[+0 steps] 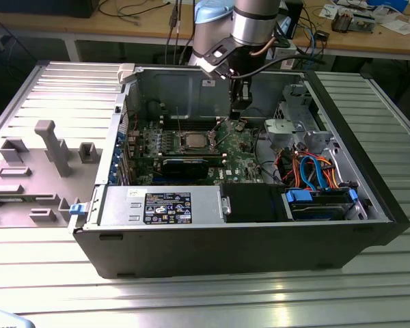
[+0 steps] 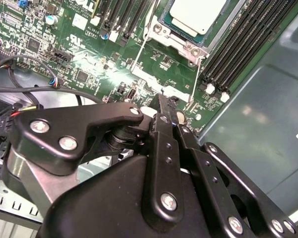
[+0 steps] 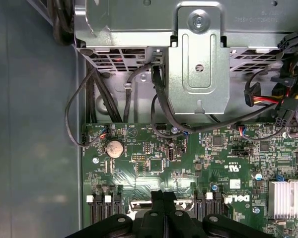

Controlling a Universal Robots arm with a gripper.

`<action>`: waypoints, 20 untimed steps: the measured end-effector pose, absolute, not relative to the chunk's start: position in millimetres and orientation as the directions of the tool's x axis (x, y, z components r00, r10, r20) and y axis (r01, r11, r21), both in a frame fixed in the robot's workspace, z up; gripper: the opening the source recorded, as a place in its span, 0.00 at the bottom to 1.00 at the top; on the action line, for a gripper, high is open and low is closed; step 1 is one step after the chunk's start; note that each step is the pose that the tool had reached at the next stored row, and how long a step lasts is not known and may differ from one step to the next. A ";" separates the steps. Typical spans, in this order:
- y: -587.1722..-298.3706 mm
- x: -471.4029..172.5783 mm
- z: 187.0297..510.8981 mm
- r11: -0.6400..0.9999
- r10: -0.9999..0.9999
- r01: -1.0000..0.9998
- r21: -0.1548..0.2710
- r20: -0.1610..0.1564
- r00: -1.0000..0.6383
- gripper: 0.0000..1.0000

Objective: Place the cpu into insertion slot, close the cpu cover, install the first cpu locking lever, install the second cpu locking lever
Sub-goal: 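Close the cpu cover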

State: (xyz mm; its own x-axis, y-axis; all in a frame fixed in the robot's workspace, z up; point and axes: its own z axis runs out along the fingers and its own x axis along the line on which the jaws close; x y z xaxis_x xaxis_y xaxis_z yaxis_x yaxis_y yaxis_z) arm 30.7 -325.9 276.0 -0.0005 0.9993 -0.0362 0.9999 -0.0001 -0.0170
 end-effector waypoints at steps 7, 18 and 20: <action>-325.9 32.9 276.0 0.000 0.999 1.000 -0.017 -0.036 -0.001 0.11; -325.9 37.2 275.9 0.000 0.999 1.000 -0.017 -0.036 -0.001 0.11; -325.9 37.9 275.8 0.000 0.999 1.000 -0.017 -0.036 -0.001 0.11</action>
State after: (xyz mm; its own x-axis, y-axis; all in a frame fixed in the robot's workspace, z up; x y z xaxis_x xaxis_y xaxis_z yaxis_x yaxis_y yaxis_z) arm 37.9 -325.9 275.8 -0.0006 0.9993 -0.0362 0.9999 0.0000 -0.0170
